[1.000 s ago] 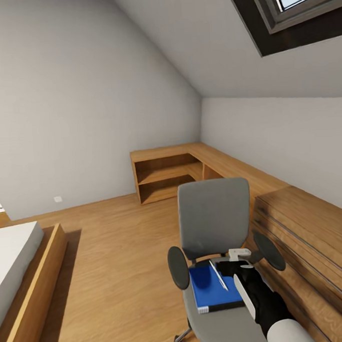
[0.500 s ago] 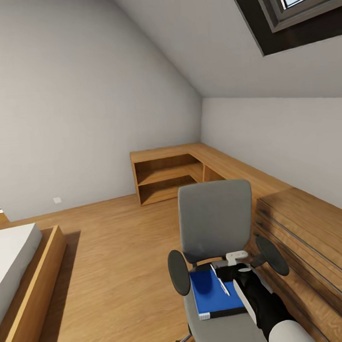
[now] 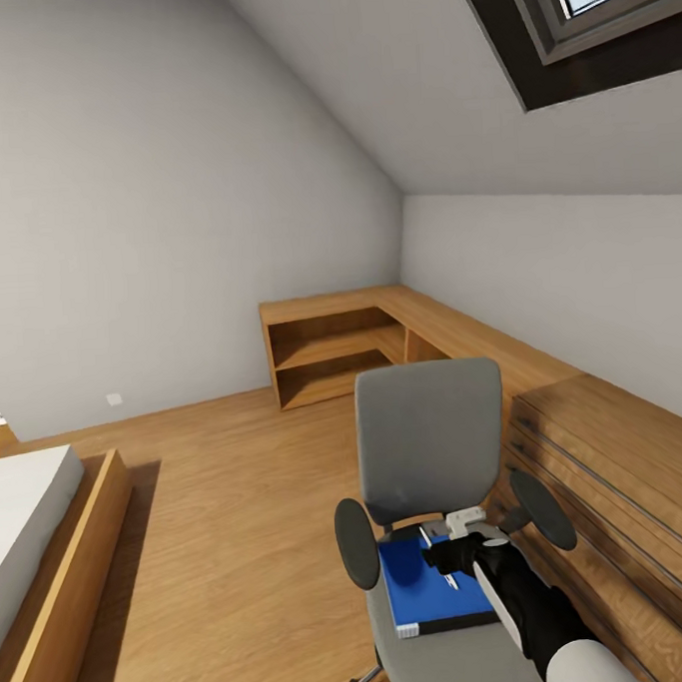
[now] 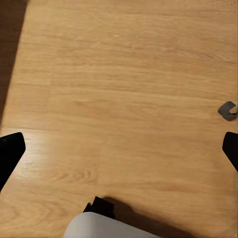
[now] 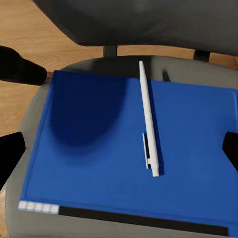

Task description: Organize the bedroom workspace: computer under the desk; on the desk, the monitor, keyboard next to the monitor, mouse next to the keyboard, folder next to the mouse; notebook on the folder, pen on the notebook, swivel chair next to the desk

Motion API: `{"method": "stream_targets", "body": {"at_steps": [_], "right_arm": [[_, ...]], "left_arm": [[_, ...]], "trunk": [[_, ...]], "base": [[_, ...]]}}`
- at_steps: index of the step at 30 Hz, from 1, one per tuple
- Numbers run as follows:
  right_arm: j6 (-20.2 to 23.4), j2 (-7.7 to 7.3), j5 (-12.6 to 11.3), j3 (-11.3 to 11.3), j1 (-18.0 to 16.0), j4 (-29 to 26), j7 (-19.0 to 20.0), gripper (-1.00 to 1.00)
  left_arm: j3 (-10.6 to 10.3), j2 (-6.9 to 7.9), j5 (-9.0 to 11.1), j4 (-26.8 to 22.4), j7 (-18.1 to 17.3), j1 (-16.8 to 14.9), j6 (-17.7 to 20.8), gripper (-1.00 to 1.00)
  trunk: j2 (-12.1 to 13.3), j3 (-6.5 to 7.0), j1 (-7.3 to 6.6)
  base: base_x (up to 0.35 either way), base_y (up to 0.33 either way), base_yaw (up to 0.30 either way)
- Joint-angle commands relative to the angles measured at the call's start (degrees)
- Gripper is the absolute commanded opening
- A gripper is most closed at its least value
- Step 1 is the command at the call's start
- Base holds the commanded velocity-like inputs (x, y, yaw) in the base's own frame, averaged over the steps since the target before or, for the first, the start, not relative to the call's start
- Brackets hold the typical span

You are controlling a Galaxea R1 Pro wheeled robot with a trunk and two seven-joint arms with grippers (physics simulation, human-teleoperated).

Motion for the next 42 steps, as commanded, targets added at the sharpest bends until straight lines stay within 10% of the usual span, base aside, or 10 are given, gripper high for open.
{"method": "stream_targets", "body": {"at_steps": [1, 42], "right_arm": [[0.26, -0.03, 0.59, -0.02, -0.02, -0.1, 0.51, 1.0], [0.29, -1.06, 0.6, -0.04, -0.02, -0.04, 1.08, 1.0]], "left_arm": [[-0.07, -0.01, 0.28, -0.12, 0.11, 0.03, -0.13, 1.0], [0.0, -0.26, 0.36, -1.43, 0.71, 0.03, -1.02, 1.0]], "trunk": [[-0.03, -0.05, 0.0], [-1.24, -0.59, 0.66]], "base": [[0.0, 0.0, 0.0], [0.042, 0.0, 0.0]]}}
